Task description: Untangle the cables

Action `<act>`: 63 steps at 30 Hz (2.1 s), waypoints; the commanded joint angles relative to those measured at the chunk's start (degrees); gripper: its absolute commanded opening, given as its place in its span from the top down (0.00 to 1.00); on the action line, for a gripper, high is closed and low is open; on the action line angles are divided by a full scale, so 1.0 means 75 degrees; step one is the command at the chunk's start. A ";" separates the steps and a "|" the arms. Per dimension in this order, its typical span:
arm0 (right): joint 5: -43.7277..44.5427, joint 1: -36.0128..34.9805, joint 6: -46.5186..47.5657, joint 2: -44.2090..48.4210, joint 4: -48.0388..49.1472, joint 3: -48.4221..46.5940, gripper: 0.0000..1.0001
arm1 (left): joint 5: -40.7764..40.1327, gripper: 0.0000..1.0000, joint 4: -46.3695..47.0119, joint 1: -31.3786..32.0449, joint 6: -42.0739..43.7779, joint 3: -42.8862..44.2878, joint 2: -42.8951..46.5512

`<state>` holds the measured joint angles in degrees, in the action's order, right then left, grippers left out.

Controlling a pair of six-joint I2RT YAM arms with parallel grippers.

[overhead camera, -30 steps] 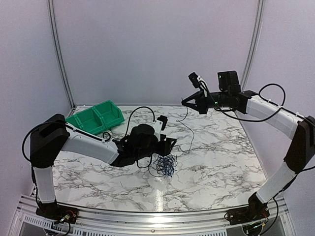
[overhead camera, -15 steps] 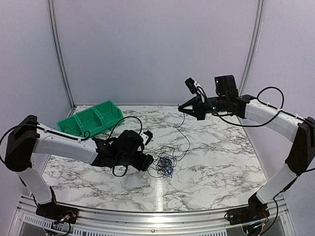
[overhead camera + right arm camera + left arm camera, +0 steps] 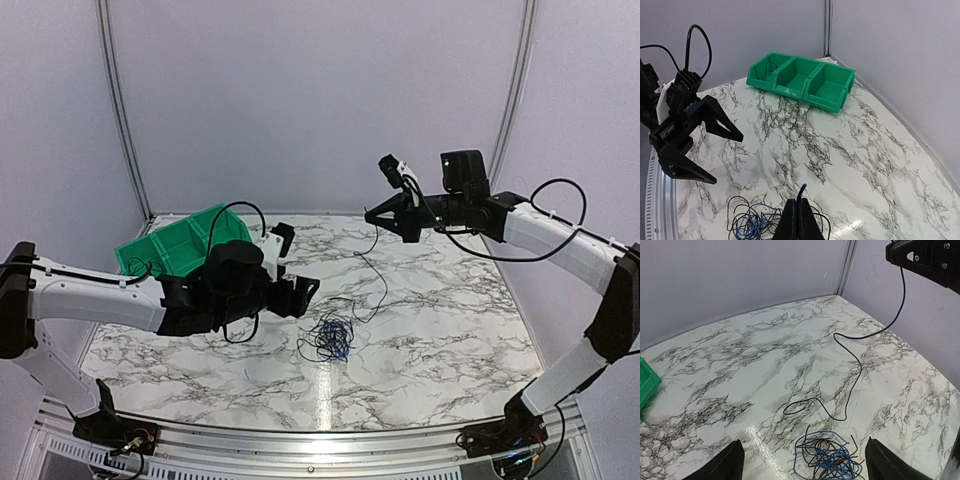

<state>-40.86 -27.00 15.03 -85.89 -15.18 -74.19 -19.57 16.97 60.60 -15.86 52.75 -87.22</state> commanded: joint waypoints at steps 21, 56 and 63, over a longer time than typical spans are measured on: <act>0.0174 -0.0054 -0.0923 0.0495 0.1095 0.0699 1.00 | 0.0304 0.29 0.2343 0.0545 0.1518 0.3942 -0.5209; -0.0414 0.0095 -0.1482 0.0570 0.1525 0.0997 1.00 | 0.1086 0.41 0.3982 0.0333 0.2170 0.5200 -0.7520; -0.0326 0.0147 -0.1281 0.0615 0.1494 0.1044 1.00 | -0.1171 0.42 0.4053 0.0428 0.1536 0.4065 -0.6718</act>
<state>-43.18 -26.39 4.62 -81.78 -4.97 -66.37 -17.91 45.32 63.44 -1.30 88.95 -141.97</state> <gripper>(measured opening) 0.020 0.575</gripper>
